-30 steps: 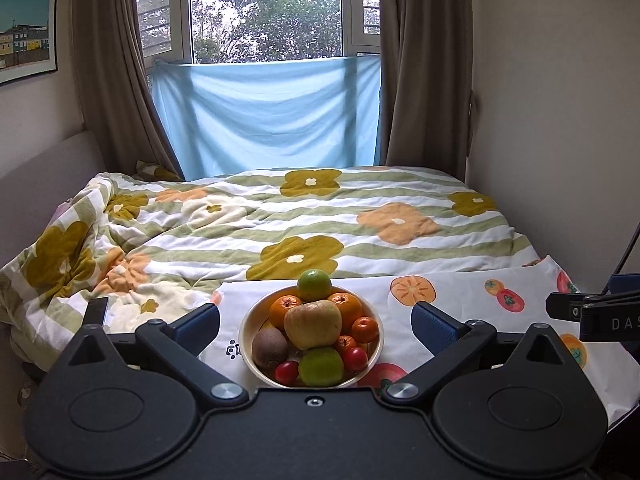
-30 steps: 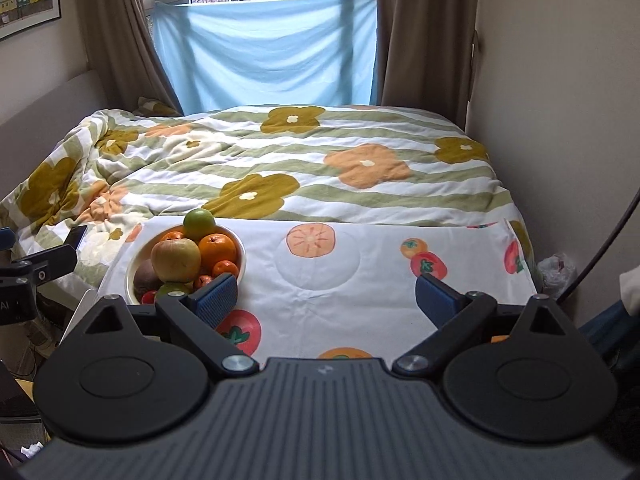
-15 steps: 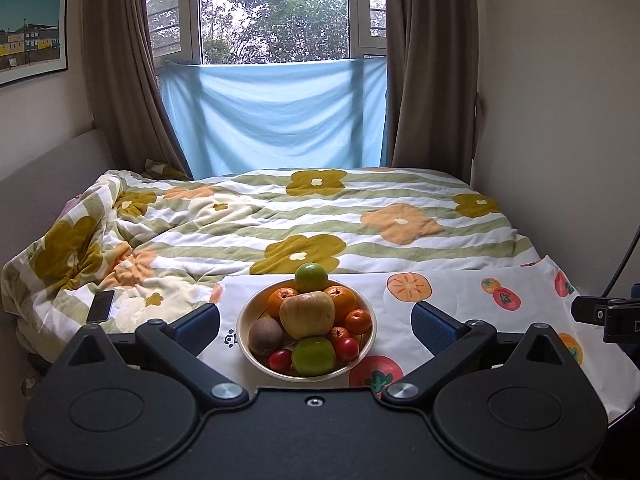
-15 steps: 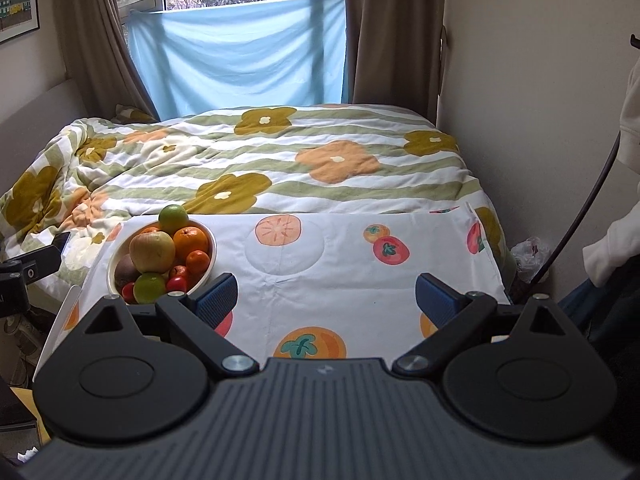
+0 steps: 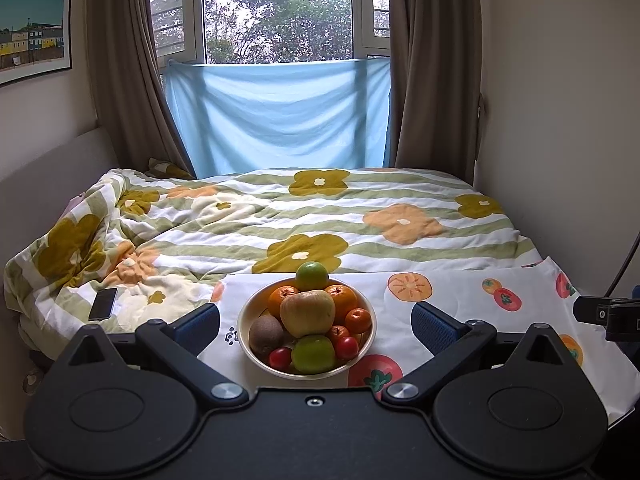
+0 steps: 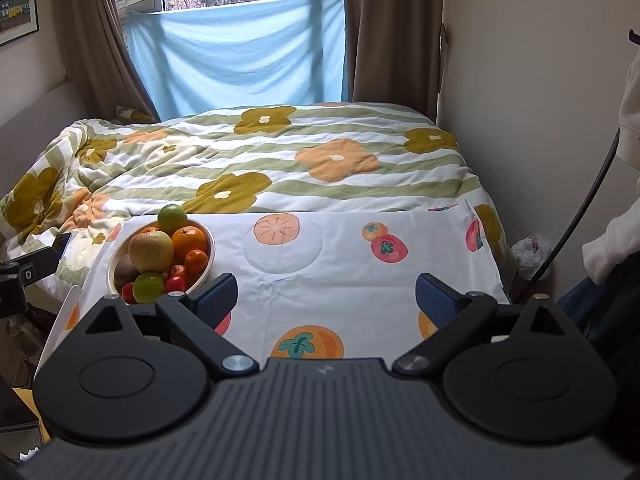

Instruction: Organize fruits

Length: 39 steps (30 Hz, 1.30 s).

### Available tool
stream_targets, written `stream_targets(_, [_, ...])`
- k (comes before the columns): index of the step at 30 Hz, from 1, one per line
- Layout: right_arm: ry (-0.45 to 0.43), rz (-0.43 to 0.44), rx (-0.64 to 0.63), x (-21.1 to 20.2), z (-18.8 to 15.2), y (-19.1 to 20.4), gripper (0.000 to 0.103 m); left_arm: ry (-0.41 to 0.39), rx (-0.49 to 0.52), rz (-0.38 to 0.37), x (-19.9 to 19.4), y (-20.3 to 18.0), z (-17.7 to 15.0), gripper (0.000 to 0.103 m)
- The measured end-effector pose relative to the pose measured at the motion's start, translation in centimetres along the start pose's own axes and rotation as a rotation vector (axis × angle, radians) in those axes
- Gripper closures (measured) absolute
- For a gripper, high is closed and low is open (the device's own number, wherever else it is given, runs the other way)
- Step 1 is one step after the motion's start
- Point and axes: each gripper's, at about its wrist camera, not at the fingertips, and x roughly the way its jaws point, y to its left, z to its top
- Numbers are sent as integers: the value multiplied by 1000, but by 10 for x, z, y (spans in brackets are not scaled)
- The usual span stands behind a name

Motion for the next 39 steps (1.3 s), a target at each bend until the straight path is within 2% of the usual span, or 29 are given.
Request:
stream_targets(29, [15,12,10,-7,-11,5,0,4,3,-5,-15,-1,-10,0])
stream_targets(39, [6,12,21,-8,-13,4,0,-29,39,28,-20,-5,-11,0])
